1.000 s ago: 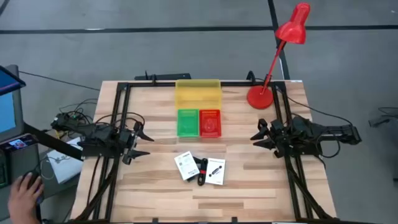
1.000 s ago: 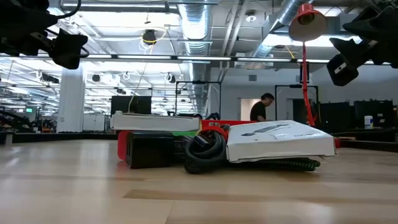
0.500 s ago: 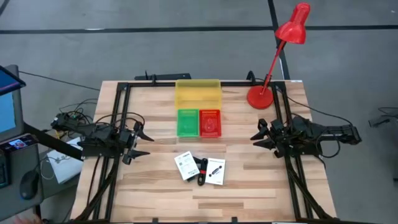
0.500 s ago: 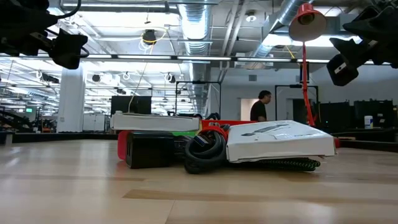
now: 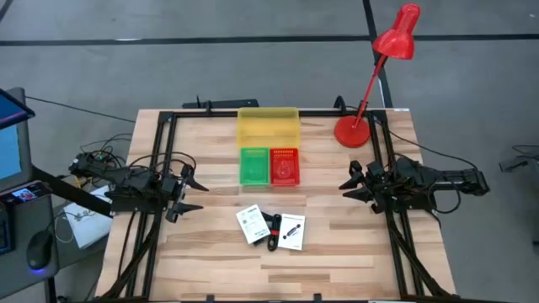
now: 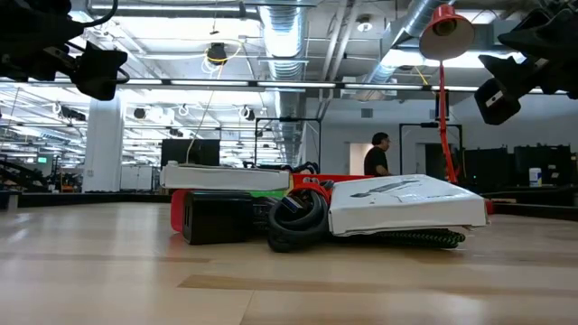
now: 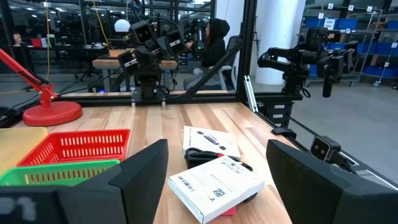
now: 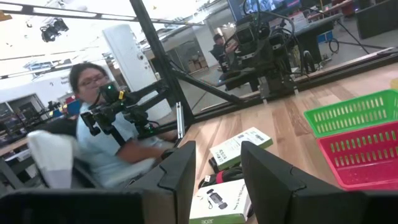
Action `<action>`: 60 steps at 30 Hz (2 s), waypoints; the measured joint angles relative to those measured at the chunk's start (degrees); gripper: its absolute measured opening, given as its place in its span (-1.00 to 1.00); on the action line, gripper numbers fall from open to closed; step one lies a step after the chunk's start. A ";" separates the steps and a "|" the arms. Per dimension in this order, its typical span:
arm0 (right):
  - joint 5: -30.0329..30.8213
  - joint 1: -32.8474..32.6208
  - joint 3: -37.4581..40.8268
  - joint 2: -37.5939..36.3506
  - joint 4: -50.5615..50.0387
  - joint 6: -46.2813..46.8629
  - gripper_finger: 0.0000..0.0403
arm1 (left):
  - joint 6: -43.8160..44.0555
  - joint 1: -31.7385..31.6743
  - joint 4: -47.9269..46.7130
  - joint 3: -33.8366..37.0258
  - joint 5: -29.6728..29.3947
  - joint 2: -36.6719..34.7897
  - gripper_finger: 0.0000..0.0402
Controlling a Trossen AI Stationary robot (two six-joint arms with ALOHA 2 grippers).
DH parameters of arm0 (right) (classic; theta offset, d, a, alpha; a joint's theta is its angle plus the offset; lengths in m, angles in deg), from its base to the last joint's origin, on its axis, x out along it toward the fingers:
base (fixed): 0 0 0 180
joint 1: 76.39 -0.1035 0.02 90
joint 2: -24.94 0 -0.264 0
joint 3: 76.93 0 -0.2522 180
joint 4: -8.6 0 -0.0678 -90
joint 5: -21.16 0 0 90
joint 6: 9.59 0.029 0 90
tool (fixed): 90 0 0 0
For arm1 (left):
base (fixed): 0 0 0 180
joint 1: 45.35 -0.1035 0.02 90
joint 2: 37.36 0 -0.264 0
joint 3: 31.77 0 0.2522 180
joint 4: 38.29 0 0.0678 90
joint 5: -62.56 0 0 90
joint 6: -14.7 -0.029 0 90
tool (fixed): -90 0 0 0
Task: Pick and place items into bin
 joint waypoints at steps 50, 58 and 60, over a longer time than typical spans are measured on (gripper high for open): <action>0.00 0.00 0.00 0.00 0.01 0.00 -0.39 | -0.23 0.00 0.44 0.04 0.02 0.00 0.33; 0.01 0.00 0.00 0.00 0.00 0.00 -0.39 | -0.17 -0.02 2.71 0.25 0.00 0.01 0.33; -0.01 -0.01 0.00 0.00 0.02 0.02 -0.39 | -0.15 -0.02 4.64 0.25 0.00 0.01 0.33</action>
